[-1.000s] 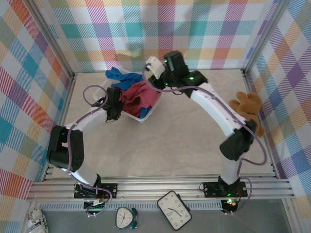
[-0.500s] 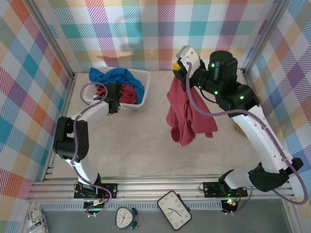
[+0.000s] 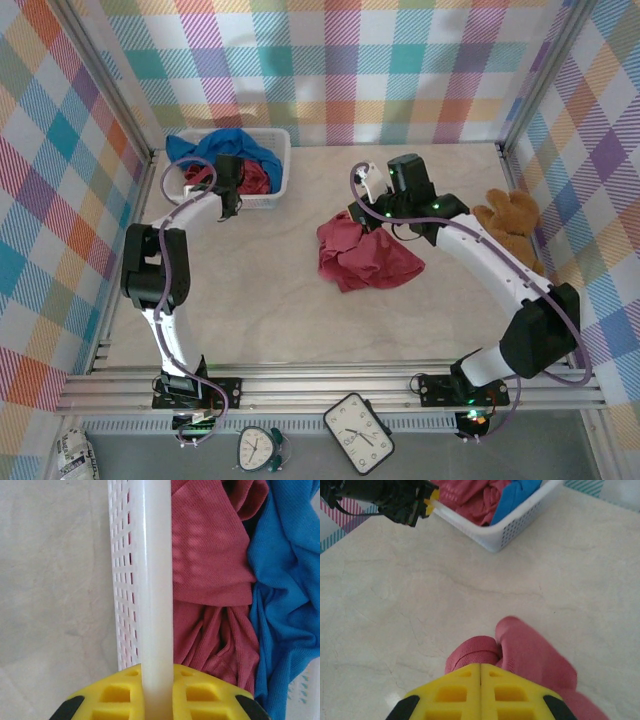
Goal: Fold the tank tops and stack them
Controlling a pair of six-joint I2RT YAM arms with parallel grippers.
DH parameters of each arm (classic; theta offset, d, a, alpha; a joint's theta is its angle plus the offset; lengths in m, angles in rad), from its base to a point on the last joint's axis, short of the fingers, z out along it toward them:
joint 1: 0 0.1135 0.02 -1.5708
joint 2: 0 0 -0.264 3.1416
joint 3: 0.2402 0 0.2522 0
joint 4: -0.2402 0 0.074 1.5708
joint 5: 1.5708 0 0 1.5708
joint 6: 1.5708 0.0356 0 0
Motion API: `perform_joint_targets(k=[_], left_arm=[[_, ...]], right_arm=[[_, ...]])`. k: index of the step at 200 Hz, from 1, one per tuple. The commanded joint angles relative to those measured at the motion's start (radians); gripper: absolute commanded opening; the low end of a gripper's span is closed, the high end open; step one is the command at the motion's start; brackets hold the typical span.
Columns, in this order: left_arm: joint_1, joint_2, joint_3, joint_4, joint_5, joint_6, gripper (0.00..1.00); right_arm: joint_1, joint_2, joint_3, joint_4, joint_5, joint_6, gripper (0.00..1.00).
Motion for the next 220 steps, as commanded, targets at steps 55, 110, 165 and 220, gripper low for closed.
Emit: perform_joint_targets(k=[55, 110, 165, 220], left_arm=[[0.060, 0.022, 0.027, 0.099, 0.115, 0.300, 0.54], [0.042, -0.191, -0.069, 0.101, 0.293, 0.568, 0.76], [-0.142, -0.362, -0.157, -0.133, 0.444, 0.910, 0.86], [-0.345, -0.460, -0.434, -0.031, 0.530, 0.871, 0.85]], right_arm=[[-0.104, 0.076, -0.098, 0.009, 0.019, 0.064, 0.04], [-0.241, 0.051, -0.224, -0.060, 0.283, 0.164, 0.16], [-0.263, -0.112, -0.299, -0.097, 0.200, 0.116, 0.49], [-0.092, -0.259, -0.426, -0.009, -0.002, 0.216, 0.59]])
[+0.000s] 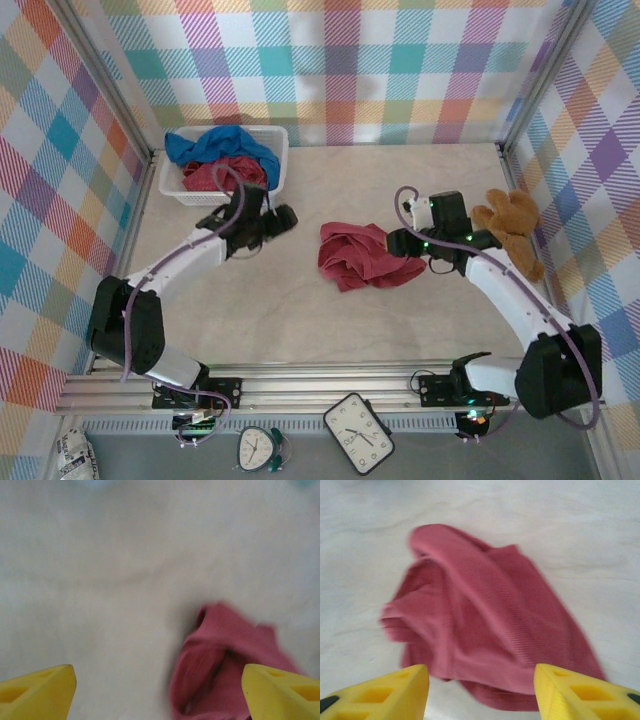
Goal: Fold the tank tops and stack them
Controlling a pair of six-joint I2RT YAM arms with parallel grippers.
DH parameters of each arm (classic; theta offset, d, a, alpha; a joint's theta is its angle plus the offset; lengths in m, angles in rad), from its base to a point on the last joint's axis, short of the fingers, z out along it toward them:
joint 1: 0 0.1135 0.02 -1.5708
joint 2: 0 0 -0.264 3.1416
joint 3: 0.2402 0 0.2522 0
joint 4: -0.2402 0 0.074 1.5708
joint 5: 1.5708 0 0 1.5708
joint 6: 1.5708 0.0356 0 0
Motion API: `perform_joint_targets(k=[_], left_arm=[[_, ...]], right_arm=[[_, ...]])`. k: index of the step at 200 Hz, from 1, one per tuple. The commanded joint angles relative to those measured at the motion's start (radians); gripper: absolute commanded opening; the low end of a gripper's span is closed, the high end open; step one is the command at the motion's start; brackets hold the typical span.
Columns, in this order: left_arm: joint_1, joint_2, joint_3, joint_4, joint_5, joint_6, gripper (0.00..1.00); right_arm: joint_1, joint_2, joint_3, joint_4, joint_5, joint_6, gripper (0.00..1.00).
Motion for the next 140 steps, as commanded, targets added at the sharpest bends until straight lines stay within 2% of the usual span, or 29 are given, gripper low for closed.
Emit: perform_joint_targets(k=[1, 28, 55, 76, 114, 140], left_arm=[[-0.062, -0.036, -0.076, 0.020, 0.058, -0.005, 0.85], [-0.146, 0.009, -0.120, 0.138, 0.064, -0.096, 0.79], [-0.189, 0.102, -0.106, 0.190, 0.073, -0.116, 0.74], [-0.203, 0.177, -0.086, 0.266, 0.106, -0.125, 0.72], [-0.220, 0.302, -0.004, 0.274, 0.131, -0.122, 0.62], [-0.222, 0.338, 0.023, 0.283, 0.138, -0.129, 0.56]], right_arm=[[0.084, -0.007, -0.059, 0.046, -0.084, 0.071, 0.59], [0.163, 0.070, -0.099, 0.121, -0.027, 0.124, 0.59], [0.234, 0.148, -0.109, 0.191, 0.162, 0.110, 0.60], [0.242, 0.195, -0.122, 0.261, 0.240, 0.104, 0.61], [0.248, 0.286, -0.100, 0.280, 0.384, 0.098, 0.61], [0.248, 0.345, -0.090, 0.273, 0.427, 0.117, 0.57]])
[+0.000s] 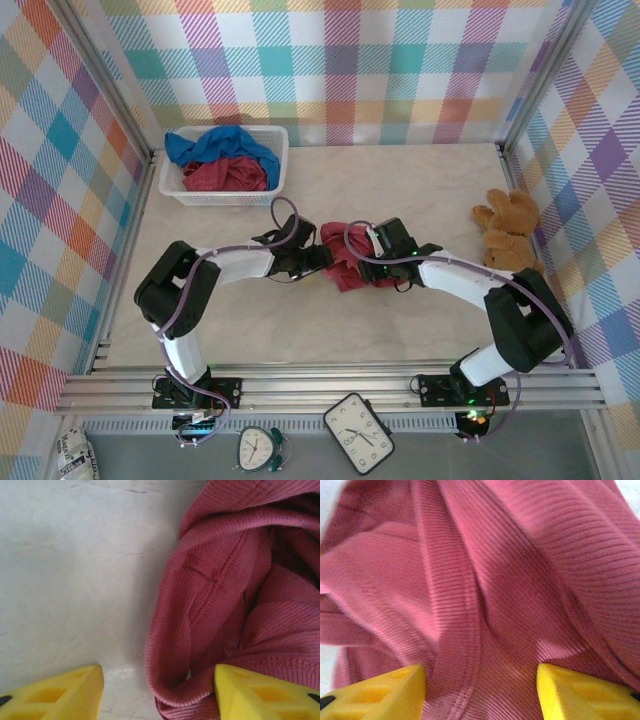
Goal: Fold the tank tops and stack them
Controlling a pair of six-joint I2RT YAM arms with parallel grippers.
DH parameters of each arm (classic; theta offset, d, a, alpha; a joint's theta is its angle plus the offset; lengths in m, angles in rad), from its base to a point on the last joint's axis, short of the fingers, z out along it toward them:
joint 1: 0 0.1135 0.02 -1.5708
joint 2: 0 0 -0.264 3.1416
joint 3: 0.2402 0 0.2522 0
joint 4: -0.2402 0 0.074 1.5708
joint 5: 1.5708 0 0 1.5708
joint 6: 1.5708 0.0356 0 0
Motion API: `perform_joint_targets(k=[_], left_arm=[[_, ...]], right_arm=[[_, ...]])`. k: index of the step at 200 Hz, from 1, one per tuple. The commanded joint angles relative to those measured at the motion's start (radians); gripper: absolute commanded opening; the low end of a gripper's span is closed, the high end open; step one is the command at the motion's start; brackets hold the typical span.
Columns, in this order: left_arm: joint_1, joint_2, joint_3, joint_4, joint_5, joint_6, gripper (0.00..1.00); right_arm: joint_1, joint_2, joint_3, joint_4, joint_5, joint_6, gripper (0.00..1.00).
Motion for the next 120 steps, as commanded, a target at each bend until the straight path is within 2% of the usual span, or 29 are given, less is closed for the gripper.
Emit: perform_joint_targets(k=[1, 12, 37, 43, 63, 80, 99, 120], left_arm=[[-0.013, 0.026, 0.048, 0.042, 0.022, -0.009, 0.55], [-0.013, 0.036, 0.058, 0.043, 0.021, -0.011, 0.50], [-0.016, 0.038, 0.067, 0.050, 0.032, -0.013, 0.37], [-0.015, 0.035, 0.067, 0.049, 0.032, -0.011, 0.29], [-0.016, 0.026, 0.073, 0.035, 0.024, -0.001, 0.13], [-0.015, 0.025, 0.090, 0.000, 0.017, 0.017, 0.00], [-0.014, 0.018, 0.105, -0.041, -0.004, 0.041, 0.00], [-0.012, -0.011, 0.143, -0.141, -0.071, 0.102, 0.00]], right_arm=[[0.006, 0.043, 0.020, 0.027, 0.091, 0.024, 0.57], [0.006, 0.060, 0.021, 0.031, 0.090, 0.034, 0.51], [0.006, 0.059, 0.012, 0.034, 0.091, 0.047, 0.31], [0.005, 0.047, 0.006, 0.037, 0.093, 0.050, 0.27], [0.004, 0.000, -0.002, 0.030, 0.092, 0.054, 0.13], [-0.004, -0.043, -0.006, 0.012, 0.093, 0.053, 0.09], [-0.017, -0.093, -0.009, -0.009, 0.088, 0.053, 0.03], [-0.041, -0.161, -0.007, -0.041, 0.087, 0.047, 0.02]])
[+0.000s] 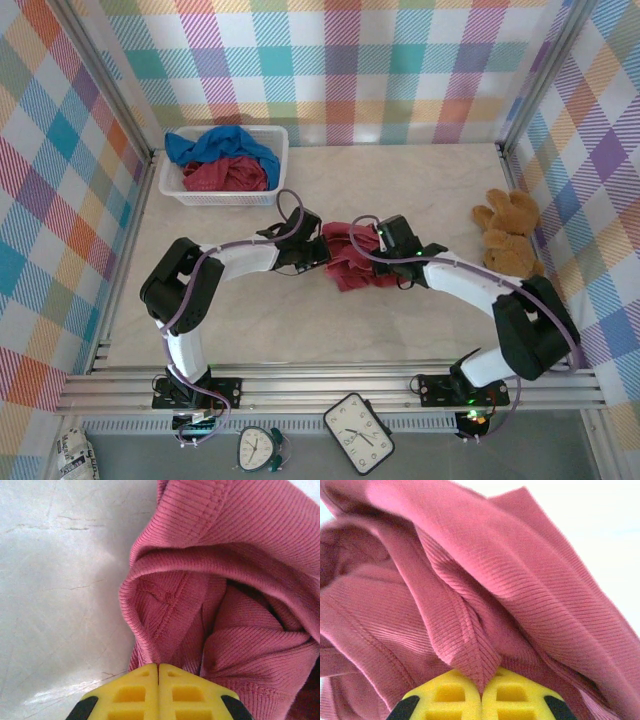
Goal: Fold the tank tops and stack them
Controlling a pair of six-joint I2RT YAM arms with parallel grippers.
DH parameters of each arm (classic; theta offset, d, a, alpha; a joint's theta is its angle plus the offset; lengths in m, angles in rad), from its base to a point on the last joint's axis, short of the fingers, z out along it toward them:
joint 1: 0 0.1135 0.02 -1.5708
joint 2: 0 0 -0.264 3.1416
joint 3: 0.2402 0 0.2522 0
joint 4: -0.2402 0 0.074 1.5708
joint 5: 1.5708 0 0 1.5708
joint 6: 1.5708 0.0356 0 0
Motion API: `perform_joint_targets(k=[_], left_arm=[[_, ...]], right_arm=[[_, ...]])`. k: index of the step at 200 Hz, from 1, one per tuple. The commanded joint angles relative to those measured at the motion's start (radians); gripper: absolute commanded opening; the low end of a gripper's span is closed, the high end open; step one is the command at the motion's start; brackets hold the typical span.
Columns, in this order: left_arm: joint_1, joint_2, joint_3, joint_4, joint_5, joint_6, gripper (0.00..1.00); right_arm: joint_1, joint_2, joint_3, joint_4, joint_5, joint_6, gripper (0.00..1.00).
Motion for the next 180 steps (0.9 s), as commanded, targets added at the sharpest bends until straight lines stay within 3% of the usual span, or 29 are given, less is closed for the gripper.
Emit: perform_joint_targets(k=[1, 42, 74, 134, 180], left_arm=[[-0.005, -0.041, 0.060, -0.127, -0.076, 0.079, 0.00], [-0.004, -0.172, 0.190, -0.402, -0.330, 0.248, 0.00], [-0.003, -0.232, 0.337, -0.575, -0.557, 0.351, 0.00], [-0.003, -0.268, 0.692, -0.678, -0.775, 0.603, 0.00], [-0.006, -0.329, 0.879, -0.708, -0.849, 0.766, 0.00]], right_arm=[[-0.027, -0.081, -0.005, -0.046, 0.004, -0.004, 0.02], [-0.073, -0.251, 0.054, -0.092, -0.021, -0.063, 0.01], [-0.111, -0.350, 0.149, -0.064, -0.118, -0.133, 0.01], [-0.126, -0.309, 0.521, -0.106, -0.292, -0.356, 0.01], [-0.123, -0.287, 0.709, -0.187, -0.625, -0.385, 0.01]])
